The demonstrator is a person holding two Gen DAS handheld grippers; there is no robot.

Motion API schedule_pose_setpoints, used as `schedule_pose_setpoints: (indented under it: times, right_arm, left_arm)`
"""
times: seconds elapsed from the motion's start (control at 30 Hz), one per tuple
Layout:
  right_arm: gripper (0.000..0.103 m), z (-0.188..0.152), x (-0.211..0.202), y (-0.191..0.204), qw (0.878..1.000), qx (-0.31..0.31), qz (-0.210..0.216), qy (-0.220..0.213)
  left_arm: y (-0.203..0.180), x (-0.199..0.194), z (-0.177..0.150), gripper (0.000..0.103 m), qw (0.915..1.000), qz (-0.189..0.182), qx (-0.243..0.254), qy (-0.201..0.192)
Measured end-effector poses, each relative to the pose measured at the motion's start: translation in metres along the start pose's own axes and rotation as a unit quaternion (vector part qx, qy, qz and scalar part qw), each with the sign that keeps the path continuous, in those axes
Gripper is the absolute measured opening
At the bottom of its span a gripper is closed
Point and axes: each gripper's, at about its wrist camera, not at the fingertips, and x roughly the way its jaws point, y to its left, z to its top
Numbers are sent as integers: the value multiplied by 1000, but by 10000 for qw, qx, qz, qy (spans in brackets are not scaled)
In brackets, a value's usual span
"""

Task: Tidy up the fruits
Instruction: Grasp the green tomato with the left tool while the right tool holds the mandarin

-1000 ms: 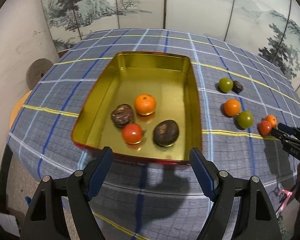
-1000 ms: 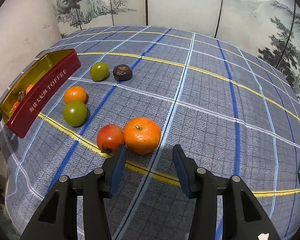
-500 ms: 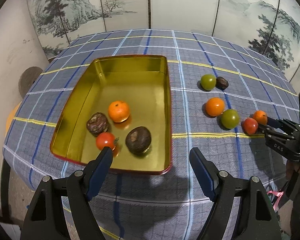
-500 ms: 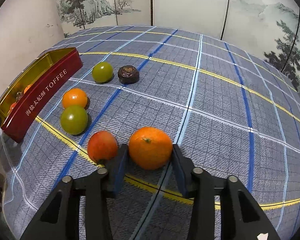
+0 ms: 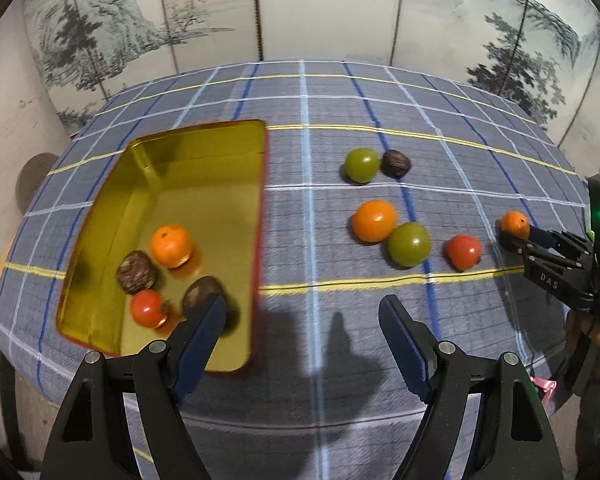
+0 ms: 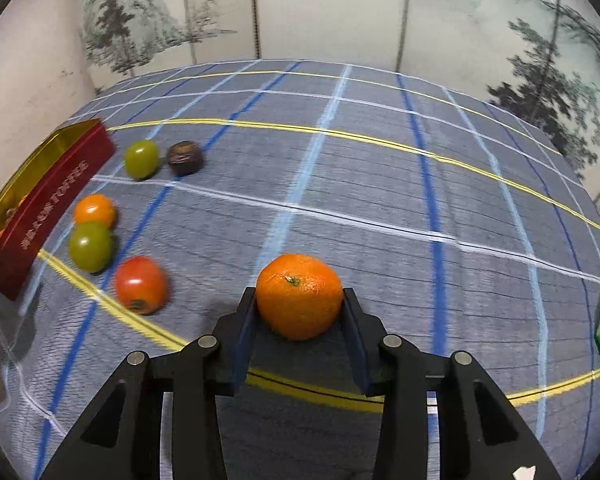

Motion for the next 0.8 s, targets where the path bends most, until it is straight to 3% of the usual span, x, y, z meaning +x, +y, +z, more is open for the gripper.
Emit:
schedule_pose_setpoints:
  times: [0.27,0.5,0.8]
  right_arm:
    - [37,-3,-1,-26,9998,93,-172,-43]
    - [37,-6,-3,-43,9996,93,-240,-94]
    - [38,-9,-4,-48,9996,175,-153,-150]
  left_arm:
    - [-22,19,15,79,9995,-323,0,48]
    - [-36,37,18,79,9993,-341,108,131]
    - [-55,58,25,71,9984,-438,275,233]
